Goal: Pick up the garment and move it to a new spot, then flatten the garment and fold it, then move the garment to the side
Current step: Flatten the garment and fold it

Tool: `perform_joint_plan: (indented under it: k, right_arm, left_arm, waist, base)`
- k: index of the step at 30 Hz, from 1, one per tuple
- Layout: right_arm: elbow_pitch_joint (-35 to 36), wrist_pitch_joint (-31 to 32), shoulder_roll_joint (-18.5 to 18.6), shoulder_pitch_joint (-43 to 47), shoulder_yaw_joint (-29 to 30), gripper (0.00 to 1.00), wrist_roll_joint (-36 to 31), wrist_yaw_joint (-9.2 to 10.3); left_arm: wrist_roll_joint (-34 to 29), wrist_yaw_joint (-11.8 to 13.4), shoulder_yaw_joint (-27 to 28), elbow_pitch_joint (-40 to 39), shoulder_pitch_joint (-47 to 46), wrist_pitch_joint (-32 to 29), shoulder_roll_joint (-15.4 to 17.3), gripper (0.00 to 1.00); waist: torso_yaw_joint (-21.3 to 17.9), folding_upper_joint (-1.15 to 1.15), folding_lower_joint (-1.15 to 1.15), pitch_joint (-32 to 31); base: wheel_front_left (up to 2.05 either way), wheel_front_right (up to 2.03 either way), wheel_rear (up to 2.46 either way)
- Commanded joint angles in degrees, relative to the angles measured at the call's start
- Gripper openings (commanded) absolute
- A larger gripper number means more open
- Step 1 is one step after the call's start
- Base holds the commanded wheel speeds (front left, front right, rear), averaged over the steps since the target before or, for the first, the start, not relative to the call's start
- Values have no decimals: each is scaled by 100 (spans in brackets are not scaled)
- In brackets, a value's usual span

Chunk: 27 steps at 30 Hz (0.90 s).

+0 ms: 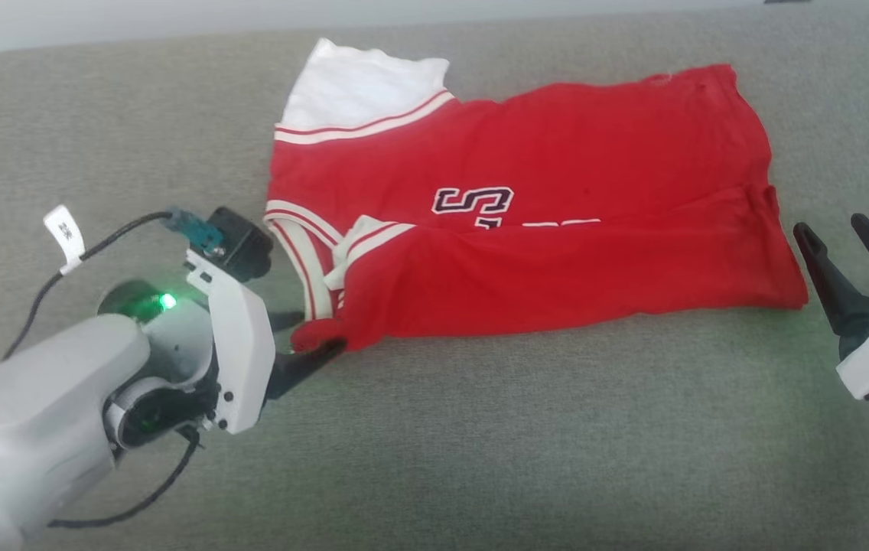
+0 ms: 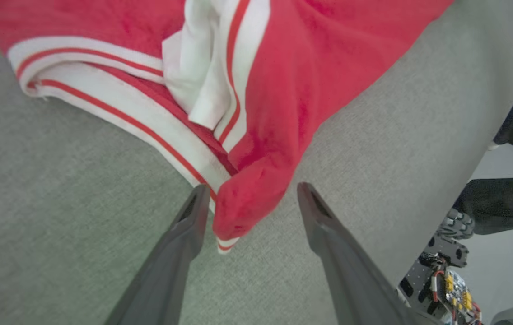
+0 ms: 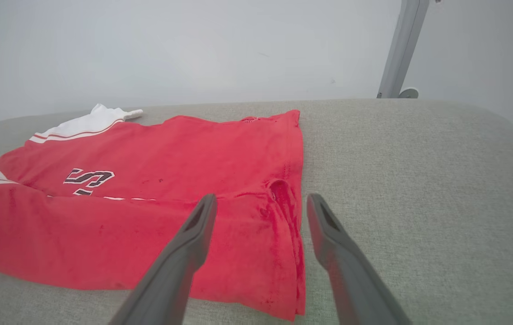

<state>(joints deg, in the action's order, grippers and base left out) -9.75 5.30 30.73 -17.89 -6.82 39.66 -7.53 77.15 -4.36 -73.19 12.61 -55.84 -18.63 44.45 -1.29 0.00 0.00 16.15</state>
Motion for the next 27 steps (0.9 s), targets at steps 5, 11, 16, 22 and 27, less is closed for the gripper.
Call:
perform_joint_plan:
  k: [5,11,16,22,27]
  right_arm:
    - [133,20,-12,-98,83,100,-51,10]
    - [254,56,-5,-125,136,100,-84,10]
    - [321,88,4,-114,192,100,-103,10]
    - [431,378,157,-108,93,100,-187,10]
    - [542,1131,501,-159,-311,100,-222,10]
  left_arm:
    - [206,-3,53,516,92,-131,-187,100]
    - [296,-39,6,1293,155,-313,-373,100]
    - [323,-123,-26,1513,227,-469,-515,98]
    - [528,-267,-18,1451,251,-596,-670,0]
    - [468,-294,-4,1377,130,-500,-732,0]
  waist:
    - [-204,0,0,215]
    - [-342,0,0,390]
    - [-373,0,0,460]
    - [-354,0,0,524]
    - [-289,0,0,595]
  base:
    - [0,0,0]
    - [0,0,0]
    - [0,0,0]
    - [0,0,0]
    - [0,0,0]
